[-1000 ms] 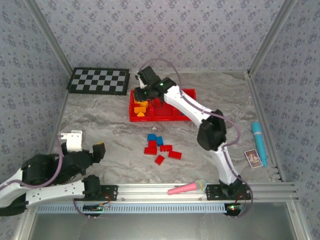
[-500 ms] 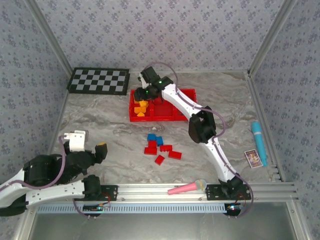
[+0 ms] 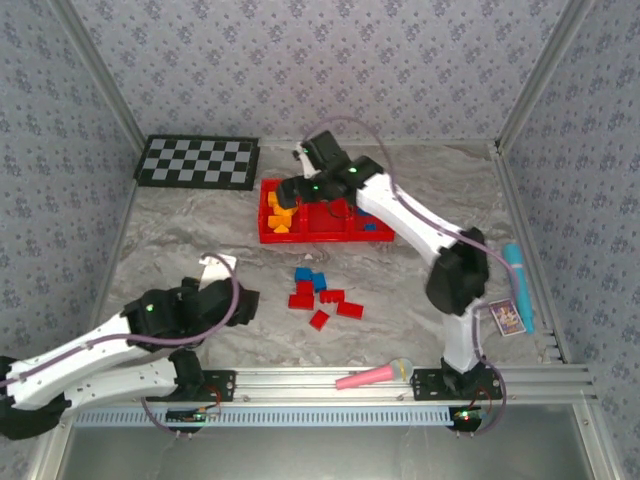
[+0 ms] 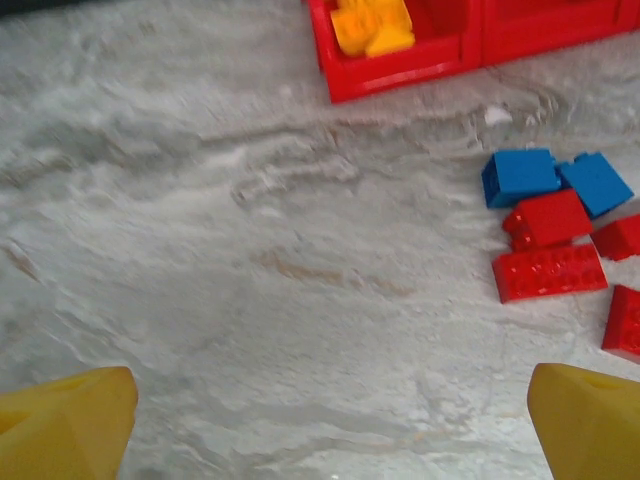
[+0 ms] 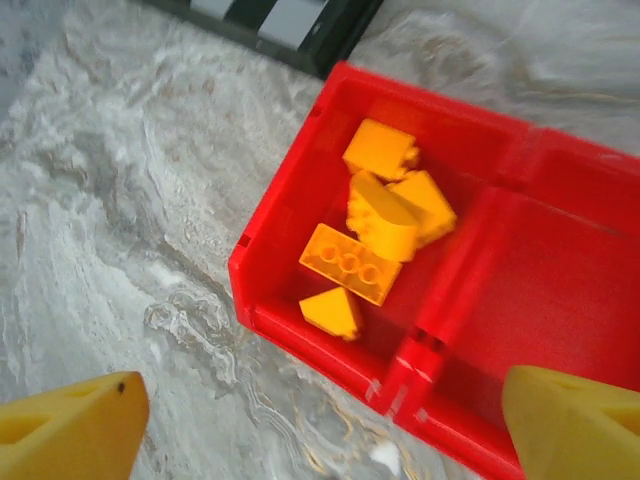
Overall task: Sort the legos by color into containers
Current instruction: Place the lego in the container, then pick up the lego from the middle-left of the table.
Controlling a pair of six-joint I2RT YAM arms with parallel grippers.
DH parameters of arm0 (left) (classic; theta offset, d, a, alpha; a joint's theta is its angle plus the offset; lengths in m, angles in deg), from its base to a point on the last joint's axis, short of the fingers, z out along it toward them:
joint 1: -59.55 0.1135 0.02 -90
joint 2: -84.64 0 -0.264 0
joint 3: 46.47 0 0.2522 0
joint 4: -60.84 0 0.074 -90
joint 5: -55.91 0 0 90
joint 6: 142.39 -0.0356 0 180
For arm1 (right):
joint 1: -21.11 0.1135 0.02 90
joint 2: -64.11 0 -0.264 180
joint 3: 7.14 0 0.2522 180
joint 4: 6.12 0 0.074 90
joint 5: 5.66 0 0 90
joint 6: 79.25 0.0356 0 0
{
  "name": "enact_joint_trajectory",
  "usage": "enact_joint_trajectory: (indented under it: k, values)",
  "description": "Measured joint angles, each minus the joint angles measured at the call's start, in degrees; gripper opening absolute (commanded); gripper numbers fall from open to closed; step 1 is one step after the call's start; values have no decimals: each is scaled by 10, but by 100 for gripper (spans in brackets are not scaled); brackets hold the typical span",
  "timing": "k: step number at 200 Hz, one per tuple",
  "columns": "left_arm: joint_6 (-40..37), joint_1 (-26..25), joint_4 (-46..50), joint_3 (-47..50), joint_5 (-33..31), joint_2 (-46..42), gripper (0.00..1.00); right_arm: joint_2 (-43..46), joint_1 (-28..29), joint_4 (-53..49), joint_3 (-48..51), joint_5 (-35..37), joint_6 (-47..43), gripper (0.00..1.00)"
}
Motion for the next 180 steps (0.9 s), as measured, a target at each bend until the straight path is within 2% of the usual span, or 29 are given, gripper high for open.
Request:
enact_joint_trajectory:
  k: [22, 38, 102, 122, 144, 164, 180]
  values:
    - [-20, 58, -53, 3, 85, 65, 100, 141, -8, 29, 128, 46, 10, 100]
    - [-35, 78, -88, 1, 136, 127, 100, 239, -18, 47, 221, 78, 22, 100]
    - [-63, 76, -182, -115, 260, 372, 100, 564, -96, 33, 537, 120, 80, 100]
    - [-101, 53, -202, -154, 286, 434, 96, 660, -122, 15, 594, 119, 91, 100]
    - [-176, 28, -192, -230, 315, 514, 91, 765, -134, -12, 624, 126, 97, 100]
    - [-258, 9, -158, -331, 318, 597, 89, 845, -138, -48, 625, 164, 107, 100]
    - [-319, -3, -134, -391, 318, 646, 89, 874, -141, -86, 615, 201, 115, 100]
